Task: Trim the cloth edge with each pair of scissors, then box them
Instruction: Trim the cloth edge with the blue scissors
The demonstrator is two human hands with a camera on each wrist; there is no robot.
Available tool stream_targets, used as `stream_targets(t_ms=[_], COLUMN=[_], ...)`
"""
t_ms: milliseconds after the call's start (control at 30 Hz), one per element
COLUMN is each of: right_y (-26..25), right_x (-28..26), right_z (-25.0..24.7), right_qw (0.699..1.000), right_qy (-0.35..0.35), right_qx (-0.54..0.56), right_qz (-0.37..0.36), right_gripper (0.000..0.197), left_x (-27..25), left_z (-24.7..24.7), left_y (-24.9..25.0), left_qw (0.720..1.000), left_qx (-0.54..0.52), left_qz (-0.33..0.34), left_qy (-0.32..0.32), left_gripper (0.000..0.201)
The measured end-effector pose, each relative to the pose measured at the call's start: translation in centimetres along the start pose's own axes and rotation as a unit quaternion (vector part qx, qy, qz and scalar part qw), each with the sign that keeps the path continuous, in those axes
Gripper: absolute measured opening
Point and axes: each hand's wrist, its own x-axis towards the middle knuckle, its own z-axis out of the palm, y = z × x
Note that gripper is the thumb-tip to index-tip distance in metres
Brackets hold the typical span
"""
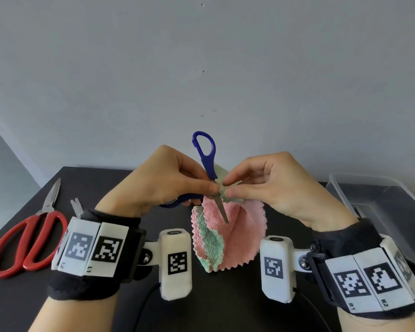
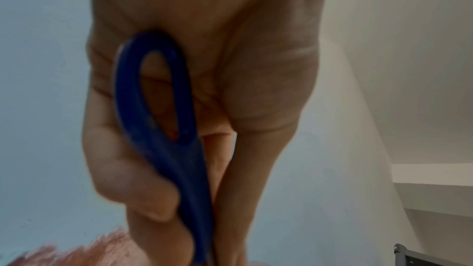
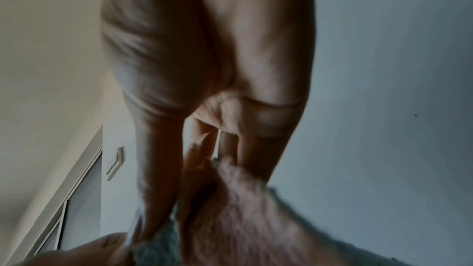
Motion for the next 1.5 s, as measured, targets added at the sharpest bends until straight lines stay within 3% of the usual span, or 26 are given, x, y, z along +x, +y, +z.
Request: stream_targets(t_ms=[400,467,767,1500], right_y=[0.0,0.2,0.2,1.6], right_x=[0.1,0.1,0.1,0.3], right_z=[0.2,-0.1,0.6,-0.8], right_qw=[0.996,0.995,0.997,0.995], right_qy=[0.064,0.073,0.031,0.077], right_qx=[-0.045,-0.042,-0.036,-0.035], right_qz=[-0.048,-0.048,-0.056,-0.046], right_gripper=[0.016,0.016,0.011,0.012], left_x=[-0.4,-0.4,-0.3,-0.2], left_z=[-0.3,-0.6,-0.4,-1.2], left_y=[0.2,0.0,-0.2,-0.8], left_qw=[0.999,0.998,0.998,0.997], left_qx=[0.006,0.009,0.017,0.042], left_qz=[0.046,0.047,0.051,0.056], left_qy=[0.026,0.027,0.023,0.032], left_gripper=[0.003,0.009,0.004,0.007])
